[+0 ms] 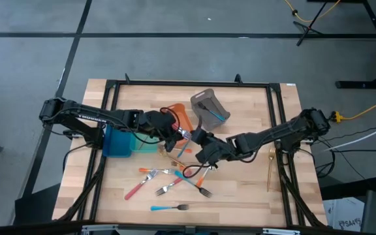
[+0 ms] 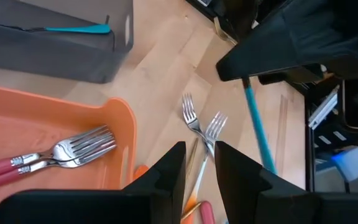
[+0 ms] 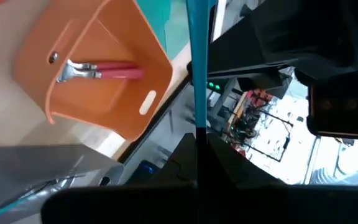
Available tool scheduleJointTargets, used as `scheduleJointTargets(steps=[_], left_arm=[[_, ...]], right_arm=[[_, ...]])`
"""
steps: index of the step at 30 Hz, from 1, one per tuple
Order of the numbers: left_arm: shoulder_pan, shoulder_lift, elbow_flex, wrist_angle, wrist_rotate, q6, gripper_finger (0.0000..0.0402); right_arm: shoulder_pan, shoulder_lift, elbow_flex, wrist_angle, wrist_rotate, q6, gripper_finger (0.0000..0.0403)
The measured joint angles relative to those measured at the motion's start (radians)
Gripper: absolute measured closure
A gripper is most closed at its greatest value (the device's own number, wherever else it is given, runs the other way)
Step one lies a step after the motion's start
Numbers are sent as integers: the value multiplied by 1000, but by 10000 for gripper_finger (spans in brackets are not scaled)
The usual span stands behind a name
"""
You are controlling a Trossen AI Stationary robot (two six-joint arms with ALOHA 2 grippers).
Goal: Sort silverware by color (type)
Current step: Put the blue fork into the black bin
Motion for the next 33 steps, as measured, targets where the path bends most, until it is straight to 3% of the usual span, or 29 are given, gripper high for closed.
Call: scheduleJointTargets(steps=[11,19,33], left_arm=[[-25,0,0,5,15,-61,322],[-80,0,0,24,14,-87,322],[-170,0,0,23,-12,-161,322]], right_arm=[[-23,0,0,-5,-60,-2,398],[-22,0,0,-3,-162,-2,398],[-41,0,0,-1,-164,80,398]])
